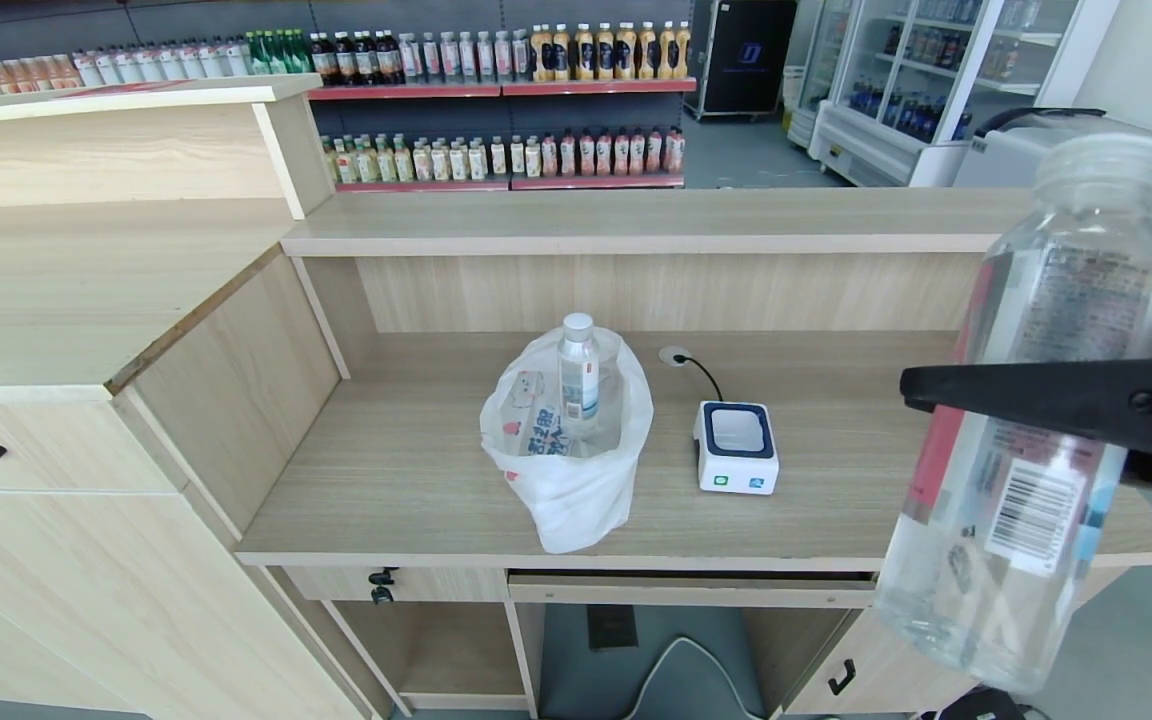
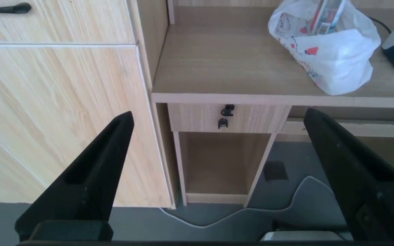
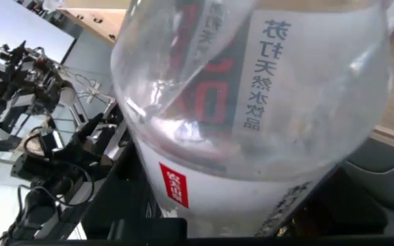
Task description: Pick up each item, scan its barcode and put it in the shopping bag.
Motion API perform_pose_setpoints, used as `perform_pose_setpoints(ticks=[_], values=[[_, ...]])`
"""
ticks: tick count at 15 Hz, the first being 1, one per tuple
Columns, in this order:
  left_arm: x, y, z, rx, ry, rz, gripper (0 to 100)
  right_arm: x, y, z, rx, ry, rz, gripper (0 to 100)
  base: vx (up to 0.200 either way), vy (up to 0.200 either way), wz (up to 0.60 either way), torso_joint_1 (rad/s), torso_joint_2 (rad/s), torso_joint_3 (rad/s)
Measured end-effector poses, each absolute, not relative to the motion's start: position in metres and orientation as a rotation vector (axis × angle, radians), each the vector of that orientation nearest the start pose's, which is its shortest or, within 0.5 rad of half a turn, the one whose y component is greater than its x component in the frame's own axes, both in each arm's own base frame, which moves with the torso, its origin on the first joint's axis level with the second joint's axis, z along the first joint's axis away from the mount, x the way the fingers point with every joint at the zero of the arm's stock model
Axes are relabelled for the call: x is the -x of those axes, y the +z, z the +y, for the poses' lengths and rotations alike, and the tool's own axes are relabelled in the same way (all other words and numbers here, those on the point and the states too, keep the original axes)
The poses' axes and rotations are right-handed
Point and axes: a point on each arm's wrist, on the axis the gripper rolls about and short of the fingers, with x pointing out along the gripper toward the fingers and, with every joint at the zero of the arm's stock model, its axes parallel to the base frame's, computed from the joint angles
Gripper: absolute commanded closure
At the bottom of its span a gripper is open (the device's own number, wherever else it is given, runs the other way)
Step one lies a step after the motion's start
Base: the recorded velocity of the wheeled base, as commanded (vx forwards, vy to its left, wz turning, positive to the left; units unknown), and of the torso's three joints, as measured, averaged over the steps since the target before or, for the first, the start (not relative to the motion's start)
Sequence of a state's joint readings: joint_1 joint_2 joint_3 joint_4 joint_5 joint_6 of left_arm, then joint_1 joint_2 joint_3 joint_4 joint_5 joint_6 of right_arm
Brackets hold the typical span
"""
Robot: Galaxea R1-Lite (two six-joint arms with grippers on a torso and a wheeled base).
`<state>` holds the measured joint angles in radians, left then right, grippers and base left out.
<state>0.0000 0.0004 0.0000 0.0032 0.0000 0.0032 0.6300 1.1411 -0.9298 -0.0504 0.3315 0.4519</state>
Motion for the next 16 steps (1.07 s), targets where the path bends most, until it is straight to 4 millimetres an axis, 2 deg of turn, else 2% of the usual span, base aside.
perform_pose_setpoints(ticks=[6,9,16], values=[[0.023,0.075,0.0,-0.003,0.0,0.004,0,-0.121,0.3,0.113,-0.316,1.094,0.322,100,0.0,0.0,0.0,0.0,0.0,0.0],[0.023,0.075,0.0,-0.003,0.0,0.004,0,-0.121,0.295,0.114,-0.261,1.125,0.315,100,0.0,0.0,0.0,0.0,0.0,0.0],[0.023,0.075,0.0,-0.003,0.0,0.004,0,-0.118,0.293,0.112,-0.261,1.167,0.325,100,0.0,0.0,0.0,0.0,0.0,0.0]])
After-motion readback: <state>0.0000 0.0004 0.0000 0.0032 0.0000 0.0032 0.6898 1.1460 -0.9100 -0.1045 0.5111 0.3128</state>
